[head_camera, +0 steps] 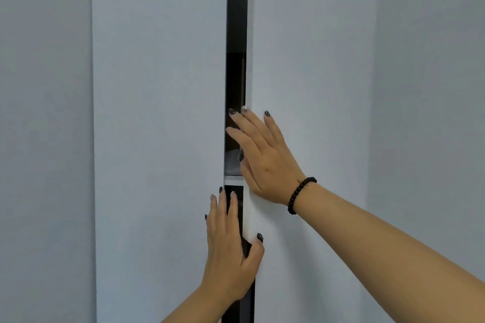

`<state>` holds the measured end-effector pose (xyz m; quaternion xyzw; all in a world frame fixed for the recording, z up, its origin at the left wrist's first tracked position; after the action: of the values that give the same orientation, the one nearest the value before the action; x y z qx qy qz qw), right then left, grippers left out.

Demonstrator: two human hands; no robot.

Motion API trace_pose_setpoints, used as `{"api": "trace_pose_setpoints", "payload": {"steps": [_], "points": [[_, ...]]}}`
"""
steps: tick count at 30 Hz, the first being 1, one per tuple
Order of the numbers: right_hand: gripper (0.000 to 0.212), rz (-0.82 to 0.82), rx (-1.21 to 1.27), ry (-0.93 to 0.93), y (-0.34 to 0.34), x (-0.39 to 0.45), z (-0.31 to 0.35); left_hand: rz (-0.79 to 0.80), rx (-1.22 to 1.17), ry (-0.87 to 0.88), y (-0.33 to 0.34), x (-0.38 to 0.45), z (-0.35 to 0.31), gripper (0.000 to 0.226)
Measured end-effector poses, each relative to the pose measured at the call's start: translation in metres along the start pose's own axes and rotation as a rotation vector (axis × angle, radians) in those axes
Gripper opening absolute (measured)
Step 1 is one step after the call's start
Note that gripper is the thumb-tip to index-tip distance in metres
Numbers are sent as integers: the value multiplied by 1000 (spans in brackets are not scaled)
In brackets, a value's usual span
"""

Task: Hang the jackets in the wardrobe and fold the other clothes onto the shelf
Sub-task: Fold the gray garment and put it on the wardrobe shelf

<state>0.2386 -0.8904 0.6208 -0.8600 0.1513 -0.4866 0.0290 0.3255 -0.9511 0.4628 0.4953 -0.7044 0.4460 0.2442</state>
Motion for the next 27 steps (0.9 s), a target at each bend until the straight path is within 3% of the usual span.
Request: {"api": "trace_pose_setpoints", "payload": {"steps": [8,27], "points": [[58,-2,22,201,77,9,1,-35,62,-48,8,42,75,91],[60,158,-233,275,180,12,-19,-30,326,-178,39,103,158,94]]}}
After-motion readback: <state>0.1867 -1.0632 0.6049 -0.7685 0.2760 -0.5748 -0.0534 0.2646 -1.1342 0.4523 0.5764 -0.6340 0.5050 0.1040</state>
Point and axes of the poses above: each hand's wrist, its own x-axis towards the middle knuckle, its own y-axis out of the palm, z = x × y, the point moved 1 cm from there along x, towards the middle knuckle, and after that the axes turned 5 degrees about -x, right-handed, at the moved point
